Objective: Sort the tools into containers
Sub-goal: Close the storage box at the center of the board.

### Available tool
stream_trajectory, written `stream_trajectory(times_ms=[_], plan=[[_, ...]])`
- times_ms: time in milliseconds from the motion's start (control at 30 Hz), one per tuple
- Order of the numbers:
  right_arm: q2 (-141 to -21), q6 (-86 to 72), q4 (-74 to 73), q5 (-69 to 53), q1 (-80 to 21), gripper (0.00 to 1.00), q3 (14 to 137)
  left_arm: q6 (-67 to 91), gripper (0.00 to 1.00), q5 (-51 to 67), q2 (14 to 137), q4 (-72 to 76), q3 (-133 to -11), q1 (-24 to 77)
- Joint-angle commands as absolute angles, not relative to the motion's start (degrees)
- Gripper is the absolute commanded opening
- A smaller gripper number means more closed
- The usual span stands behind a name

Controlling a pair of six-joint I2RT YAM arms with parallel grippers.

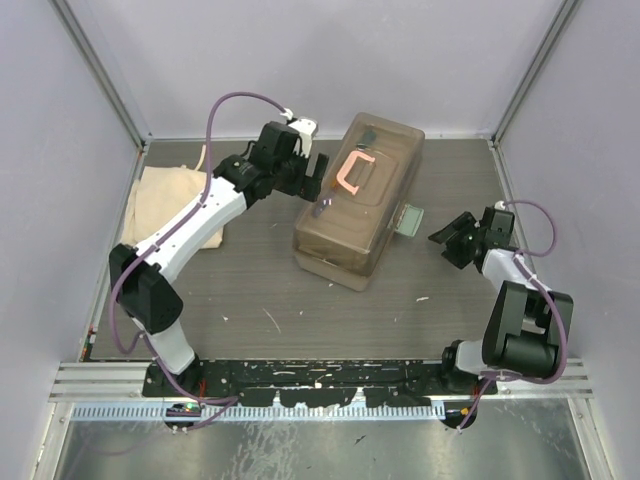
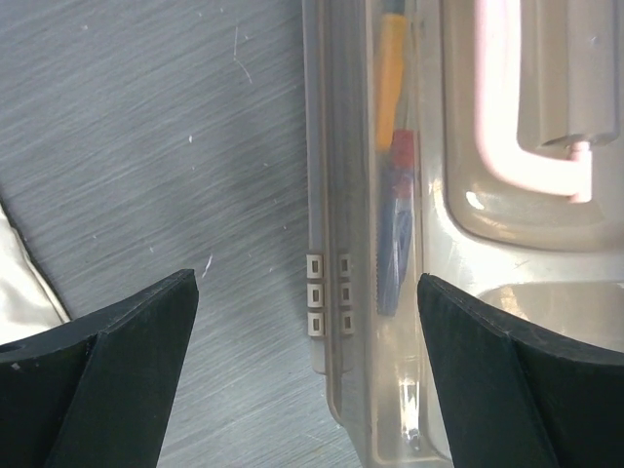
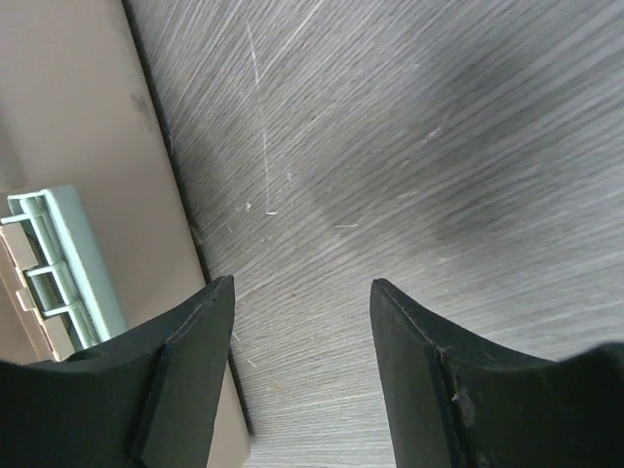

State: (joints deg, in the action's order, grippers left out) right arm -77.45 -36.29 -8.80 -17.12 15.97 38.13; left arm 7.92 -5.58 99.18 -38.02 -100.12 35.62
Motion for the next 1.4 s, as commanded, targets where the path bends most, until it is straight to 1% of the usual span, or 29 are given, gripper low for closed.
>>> stream_trajectory(times_ms=[0, 200, 367, 700, 967, 1233, 1367], plan=[[-79.5, -38.8, 1.5, -25.2, 15.9, 0.62, 36.8, 8.2, 0.95, -4.6, 98.8, -36.3, -98.5, 35.4], [-83.4, -41.8, 9.3, -31.8, 16.0, 0.61, 34.4, 10.0, 0.93, -3.5, 98.0, -35.2, -93.9, 35.5], [-85.1, -42.8, 11.8, -35.2, 15.9, 0.61, 34.2, 10.1, 0.92, -3.0, 97.6, -34.3, -91.5, 35.8], [-82.9, -47.6, 19.1, -40.9, 15.8, 0.6, 33.4, 9.2, 0.92, -3.7, 98.5, -33.9, -90.7, 37.0], [-80.9, -48.7, 19.1, -41.8, 14.3, 0.61, 34.7, 8.8, 0.92, -4.0, 98.9, -34.1, -90.6, 37.5], [-82.3, -48.7, 19.5, -37.5, 7.8, 0.61, 35.6, 8.2, 0.92, -4.2, 99.0, -34.5, -90.9, 37.9], [-82.1, -49.5, 20.7, -35.5, 6.2, 0.61, 35.2, 8.1, 0.92, -4.3, 98.9, -34.5, -90.6, 38.1]])
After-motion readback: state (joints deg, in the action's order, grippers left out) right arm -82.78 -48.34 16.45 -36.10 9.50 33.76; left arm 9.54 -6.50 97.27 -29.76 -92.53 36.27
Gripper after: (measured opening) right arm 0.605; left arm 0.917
